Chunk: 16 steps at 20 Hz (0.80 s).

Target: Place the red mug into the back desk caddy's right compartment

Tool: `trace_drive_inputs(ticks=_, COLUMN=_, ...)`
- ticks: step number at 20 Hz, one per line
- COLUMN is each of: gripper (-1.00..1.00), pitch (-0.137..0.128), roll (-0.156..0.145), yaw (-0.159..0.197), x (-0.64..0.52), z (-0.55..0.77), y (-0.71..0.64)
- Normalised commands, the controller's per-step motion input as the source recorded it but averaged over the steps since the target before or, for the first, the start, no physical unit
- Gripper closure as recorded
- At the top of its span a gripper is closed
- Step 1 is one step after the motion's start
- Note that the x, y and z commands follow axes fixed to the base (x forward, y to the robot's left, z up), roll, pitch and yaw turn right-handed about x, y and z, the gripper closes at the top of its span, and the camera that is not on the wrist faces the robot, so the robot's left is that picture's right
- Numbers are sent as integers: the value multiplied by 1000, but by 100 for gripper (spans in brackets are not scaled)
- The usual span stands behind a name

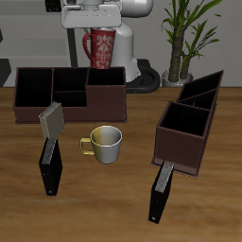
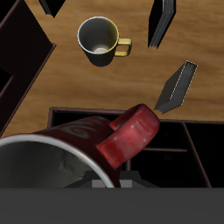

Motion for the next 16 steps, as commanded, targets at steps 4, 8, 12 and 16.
trace_drive_inputs(ticks=4, gripper=100, pitch=5, roll=6, yaw=-2, x=-105, z=-86, y=105)
trace_drive_inputs(ticks=8, gripper=100, pitch=47, roll=23, yaw=30, x=57, z=-228, y=113)
trace_drive_inputs(ticks=12, gripper=100, pitch=52, roll=30, yaw=33, x=29, z=-263, y=160)
trace_drive_inputs(ticks=16, gripper=100, pitch=12, roll=5, yaw=23, x=12, z=-118, y=107)
